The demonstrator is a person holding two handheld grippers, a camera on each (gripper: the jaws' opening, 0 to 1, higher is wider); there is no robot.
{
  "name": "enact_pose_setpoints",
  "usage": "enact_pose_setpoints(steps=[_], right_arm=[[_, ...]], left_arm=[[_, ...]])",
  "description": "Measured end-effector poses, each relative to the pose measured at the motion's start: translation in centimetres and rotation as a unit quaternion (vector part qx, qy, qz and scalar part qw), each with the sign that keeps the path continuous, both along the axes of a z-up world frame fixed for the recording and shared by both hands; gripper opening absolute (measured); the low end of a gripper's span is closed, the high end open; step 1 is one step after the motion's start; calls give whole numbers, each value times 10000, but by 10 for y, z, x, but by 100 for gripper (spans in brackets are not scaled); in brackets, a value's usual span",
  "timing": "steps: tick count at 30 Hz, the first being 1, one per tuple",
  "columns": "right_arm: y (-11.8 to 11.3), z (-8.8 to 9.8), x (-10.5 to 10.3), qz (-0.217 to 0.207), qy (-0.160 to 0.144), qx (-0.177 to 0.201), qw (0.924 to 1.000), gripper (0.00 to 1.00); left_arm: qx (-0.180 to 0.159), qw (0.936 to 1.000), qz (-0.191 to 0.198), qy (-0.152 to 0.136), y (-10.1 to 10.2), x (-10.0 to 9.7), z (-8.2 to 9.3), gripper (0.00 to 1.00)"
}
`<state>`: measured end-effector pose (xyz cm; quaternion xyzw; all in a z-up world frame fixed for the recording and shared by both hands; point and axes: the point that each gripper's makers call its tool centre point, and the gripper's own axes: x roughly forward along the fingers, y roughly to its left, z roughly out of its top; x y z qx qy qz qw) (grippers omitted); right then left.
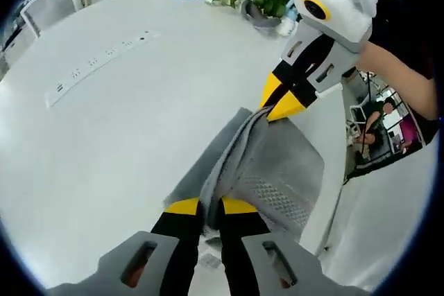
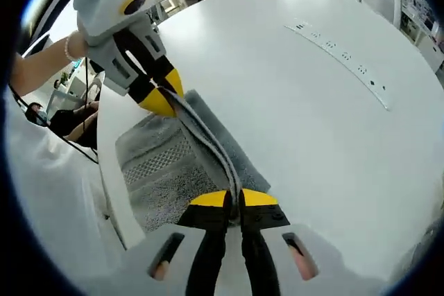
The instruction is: Fold the towel on the table until its edges align and the towel forms a compact rectangular stack.
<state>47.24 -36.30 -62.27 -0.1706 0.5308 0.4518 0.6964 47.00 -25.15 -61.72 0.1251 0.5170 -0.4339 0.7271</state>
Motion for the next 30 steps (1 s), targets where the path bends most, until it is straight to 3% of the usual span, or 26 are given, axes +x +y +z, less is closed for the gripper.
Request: enact_pose_setpoints(steps=[10,22,30], right_arm=[[0,-5,1,-95,159,82,9998,4],[-1,1,2,-63,-76,192,9998,7],[-5,14,6,-211,-351,282,9988,7]], left_arm=[[-102,9994,172,-299,5,7,11,13],[238,9967,199,-755,27,8,28,5],[5,9962,442,-747,28,-3,41,5]])
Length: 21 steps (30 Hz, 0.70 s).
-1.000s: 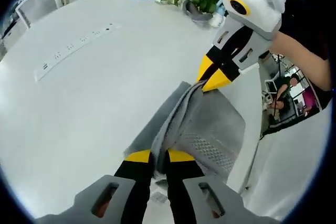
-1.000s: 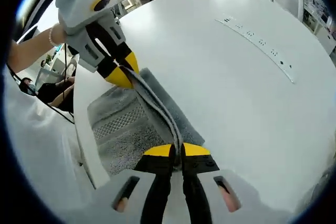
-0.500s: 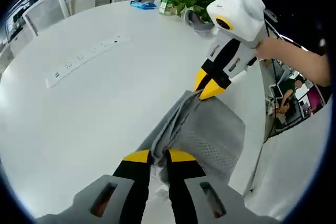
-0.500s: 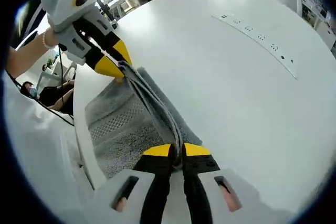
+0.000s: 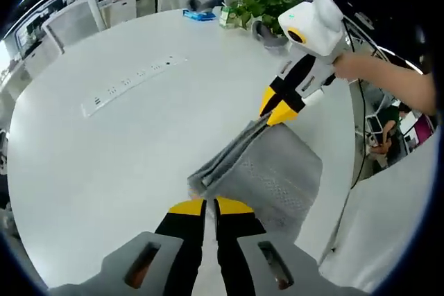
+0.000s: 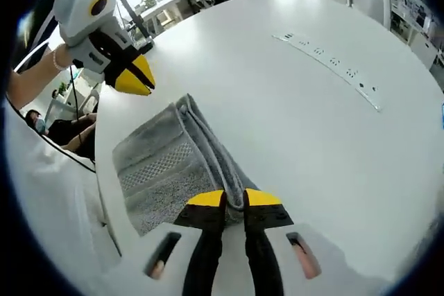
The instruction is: Fold the towel on the table until its edges align and the towel forms a compact rectangular stack.
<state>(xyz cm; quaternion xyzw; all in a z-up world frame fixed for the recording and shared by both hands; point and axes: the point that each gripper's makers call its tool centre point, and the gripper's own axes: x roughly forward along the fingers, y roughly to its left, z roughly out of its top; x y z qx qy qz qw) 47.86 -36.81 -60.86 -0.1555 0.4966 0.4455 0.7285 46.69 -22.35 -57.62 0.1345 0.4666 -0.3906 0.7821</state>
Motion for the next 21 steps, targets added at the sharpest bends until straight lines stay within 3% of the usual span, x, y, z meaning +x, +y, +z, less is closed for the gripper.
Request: enact_pose_setpoints(steps=[11,17,21], right_arm=[[-23,21,-28,-184,-275,-16,9995,9],[-32,17,-63,-348,-77,126,9993,9],[-33,12,-85,-435,91,280,9986,11]], left_arm=[[-187,9995,-256,-87,-39,-28,0,6],[-139,9994,-261,-165,-58,-33,-12,5],[31,9987,-275,-424,-64,-29,-18,3]])
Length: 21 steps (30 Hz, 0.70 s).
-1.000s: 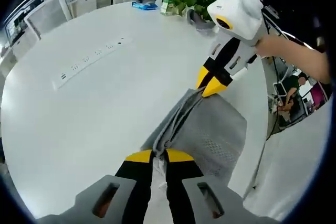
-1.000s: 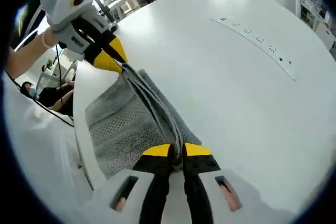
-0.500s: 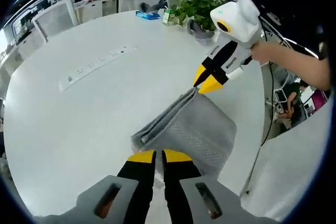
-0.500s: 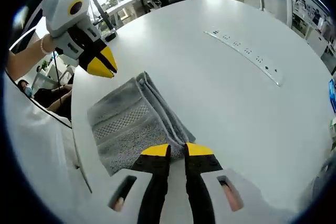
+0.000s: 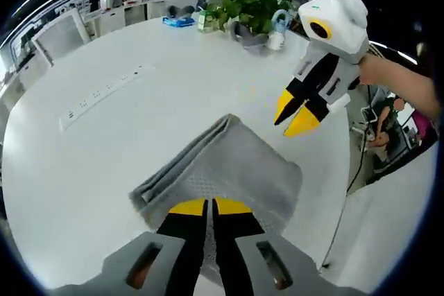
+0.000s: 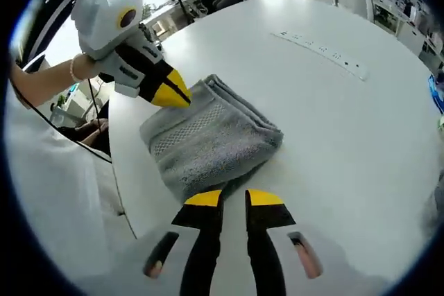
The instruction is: Fold the towel on the table until its edges align and the towel forms a compact rectangular stack.
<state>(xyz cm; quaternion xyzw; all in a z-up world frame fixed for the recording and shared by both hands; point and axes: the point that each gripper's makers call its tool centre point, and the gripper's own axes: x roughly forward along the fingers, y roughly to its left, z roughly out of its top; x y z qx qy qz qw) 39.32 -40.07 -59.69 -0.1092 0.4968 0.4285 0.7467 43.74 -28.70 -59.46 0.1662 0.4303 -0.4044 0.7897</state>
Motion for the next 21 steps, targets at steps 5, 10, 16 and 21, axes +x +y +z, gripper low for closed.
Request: enact_pose_setpoints(steps=[5,10,16,21], right_arm=[[0,-8,-17,-84,79,68,9999,12],[14,-12,-31,-328,305,535,9976,13],[19,-19,-37,-539,439,808,9943,14],[22,-25,-37,-645,466,851,9932,14]], left_arm=[[45,9999,104,-93,-6,7,-16,1],[546,9984,-4,-146,4,1,-41,1],[282,9964,-378,-703,6,0,-51,1],[-153,9993,218,-268,7,2,-52,1]])
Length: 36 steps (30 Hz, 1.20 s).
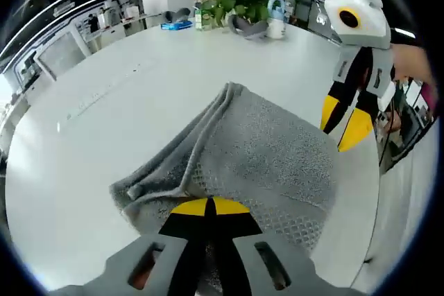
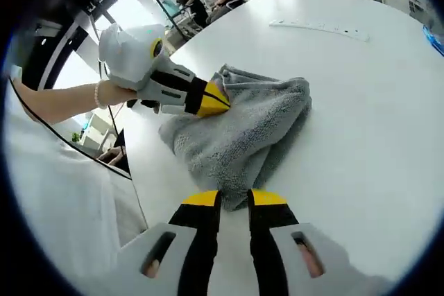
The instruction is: Fold the towel on the table until its edges align and the towel forms a compact rectangular stack.
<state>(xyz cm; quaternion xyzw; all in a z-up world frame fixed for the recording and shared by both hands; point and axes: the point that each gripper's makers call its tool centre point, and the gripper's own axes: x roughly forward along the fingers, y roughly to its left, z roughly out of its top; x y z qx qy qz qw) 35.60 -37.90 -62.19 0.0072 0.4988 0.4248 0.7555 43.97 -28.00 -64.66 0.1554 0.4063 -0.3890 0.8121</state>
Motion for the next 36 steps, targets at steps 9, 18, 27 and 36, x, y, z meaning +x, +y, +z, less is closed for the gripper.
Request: enact_pose_setpoints(steps=[9,18,27,36], right_arm=[[0,-7,-3,-93,-10,-62,9999,8],[-5,-9,-20,-421,59,120,9990,1],[-37,-29,-48,120,19,-843,9964,0],[-13,12,-19,10,-544,-408,9977,0]], left_arm=[[-154,9990,-2,409,1,2,-2,1],[-260,9987,55,434,1,2,-3,1],[-268,9991,-77,320,0,0,0,1],[-539,9984,109,159,-1,0,23,1]])
